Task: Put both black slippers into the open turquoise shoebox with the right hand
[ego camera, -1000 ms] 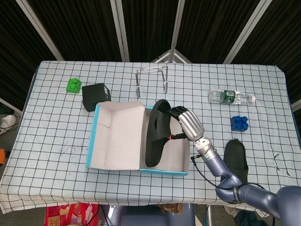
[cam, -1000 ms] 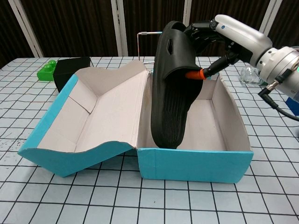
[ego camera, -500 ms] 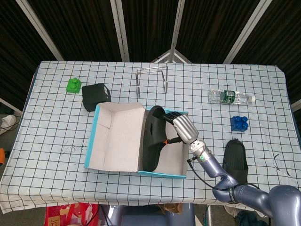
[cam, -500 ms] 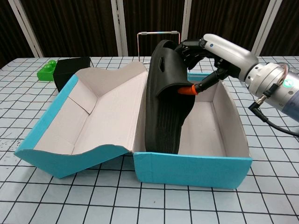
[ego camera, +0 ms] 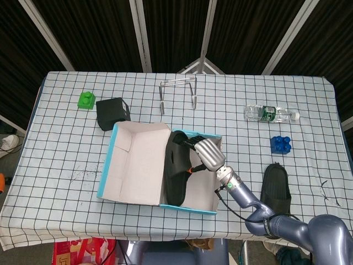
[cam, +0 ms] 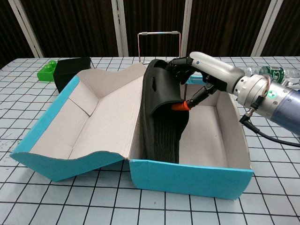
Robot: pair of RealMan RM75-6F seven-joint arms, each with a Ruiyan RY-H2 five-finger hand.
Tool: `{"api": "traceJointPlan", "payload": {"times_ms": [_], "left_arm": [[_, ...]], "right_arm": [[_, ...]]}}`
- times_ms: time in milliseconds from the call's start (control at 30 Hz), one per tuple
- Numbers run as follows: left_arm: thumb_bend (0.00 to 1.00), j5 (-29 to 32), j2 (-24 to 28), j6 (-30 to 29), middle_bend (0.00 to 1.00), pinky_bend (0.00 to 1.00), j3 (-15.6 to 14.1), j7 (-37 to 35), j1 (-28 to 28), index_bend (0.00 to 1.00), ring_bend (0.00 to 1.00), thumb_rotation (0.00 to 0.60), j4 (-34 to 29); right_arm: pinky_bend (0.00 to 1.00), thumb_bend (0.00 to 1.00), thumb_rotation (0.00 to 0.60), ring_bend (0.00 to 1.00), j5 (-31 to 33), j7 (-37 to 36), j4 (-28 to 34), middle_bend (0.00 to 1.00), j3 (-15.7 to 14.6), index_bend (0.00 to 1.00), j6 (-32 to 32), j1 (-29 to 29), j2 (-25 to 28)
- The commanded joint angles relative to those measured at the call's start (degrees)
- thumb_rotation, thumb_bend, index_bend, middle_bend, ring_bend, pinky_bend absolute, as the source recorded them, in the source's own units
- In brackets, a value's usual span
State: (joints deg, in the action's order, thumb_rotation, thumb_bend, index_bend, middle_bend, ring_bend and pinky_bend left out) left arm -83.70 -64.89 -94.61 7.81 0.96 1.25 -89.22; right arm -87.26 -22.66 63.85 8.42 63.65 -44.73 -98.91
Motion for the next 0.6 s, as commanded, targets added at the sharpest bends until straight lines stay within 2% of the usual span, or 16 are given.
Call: {"api": "traceJointPlan", "payload": {"times_ms": [33, 600], "left_arm": [[0.64, 0.0, 0.0, 0.0, 0.06, 0.1, 0.0, 0.0, 0.0, 0.23, 0.03, 0.6, 0.0], [0.64, -1.0, -0.8, -1.7, 0.06, 0.1, 0.3, -0.1, -0.1, 0.23, 0.03, 0.6, 0.9]], "right_arm": [[0.32, 0.5, 0.6, 0.48, 0.6, -0.5, -0.4, 0.43, 0.0, 0.59, -1.4, -0.4, -0.5], [0.32, 0.5, 0.6, 0.47, 3.0, -2.3, -1.9, 0.43, 0.7, 0.59, -6.5, -2.2, -2.7]]}}
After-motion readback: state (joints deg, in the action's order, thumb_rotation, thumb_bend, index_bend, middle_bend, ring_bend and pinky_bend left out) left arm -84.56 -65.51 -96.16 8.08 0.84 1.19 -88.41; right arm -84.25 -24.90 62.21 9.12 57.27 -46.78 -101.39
